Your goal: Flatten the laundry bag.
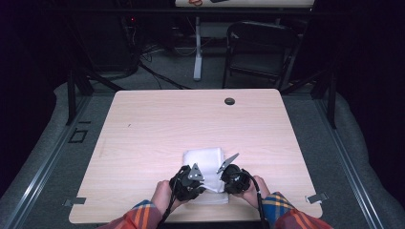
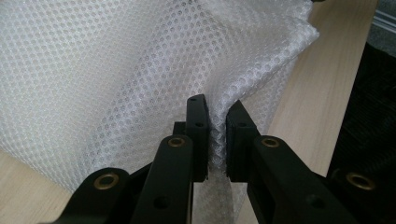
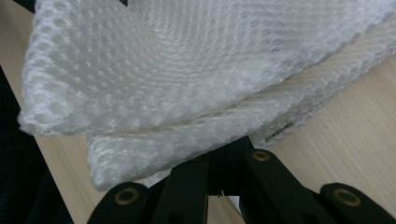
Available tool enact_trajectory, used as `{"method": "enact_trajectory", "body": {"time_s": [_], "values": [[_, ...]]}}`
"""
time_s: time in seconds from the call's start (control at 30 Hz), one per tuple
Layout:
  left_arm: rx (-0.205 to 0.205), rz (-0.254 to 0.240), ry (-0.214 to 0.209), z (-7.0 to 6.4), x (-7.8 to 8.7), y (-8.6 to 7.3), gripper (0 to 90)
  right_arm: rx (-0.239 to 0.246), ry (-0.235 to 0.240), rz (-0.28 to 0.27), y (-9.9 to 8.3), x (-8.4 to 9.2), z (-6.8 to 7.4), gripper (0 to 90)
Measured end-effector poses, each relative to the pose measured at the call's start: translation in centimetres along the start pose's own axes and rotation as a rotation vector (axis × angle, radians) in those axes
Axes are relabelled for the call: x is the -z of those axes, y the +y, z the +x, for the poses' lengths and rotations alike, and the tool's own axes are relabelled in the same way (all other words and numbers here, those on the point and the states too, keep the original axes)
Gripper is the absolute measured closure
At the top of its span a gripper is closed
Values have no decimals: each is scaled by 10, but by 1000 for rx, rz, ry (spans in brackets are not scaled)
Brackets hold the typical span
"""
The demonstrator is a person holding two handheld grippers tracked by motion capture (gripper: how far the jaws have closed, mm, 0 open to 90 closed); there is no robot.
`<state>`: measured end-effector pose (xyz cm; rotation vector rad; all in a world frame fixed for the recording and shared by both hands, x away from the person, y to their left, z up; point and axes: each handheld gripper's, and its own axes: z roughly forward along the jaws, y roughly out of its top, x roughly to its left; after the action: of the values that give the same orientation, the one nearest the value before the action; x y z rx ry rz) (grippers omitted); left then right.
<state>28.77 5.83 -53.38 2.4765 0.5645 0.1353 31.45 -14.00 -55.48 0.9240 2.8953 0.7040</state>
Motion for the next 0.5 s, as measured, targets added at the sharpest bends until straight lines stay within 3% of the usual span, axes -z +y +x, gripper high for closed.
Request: {"method": "enact_trajectory", "body": {"time_s": [0.1, 0.2, 0.5], "values": [[12, -9, 17, 1, 2, -1, 827, 11, 10, -36, -2, -2, 0, 900], [9, -11, 23, 2, 5, -2, 826, 43, 3, -11, -1, 0, 0, 900], [43, -42, 34, 5, 16, -9, 824, 32, 16, -26, -2, -1, -1, 900]]}}
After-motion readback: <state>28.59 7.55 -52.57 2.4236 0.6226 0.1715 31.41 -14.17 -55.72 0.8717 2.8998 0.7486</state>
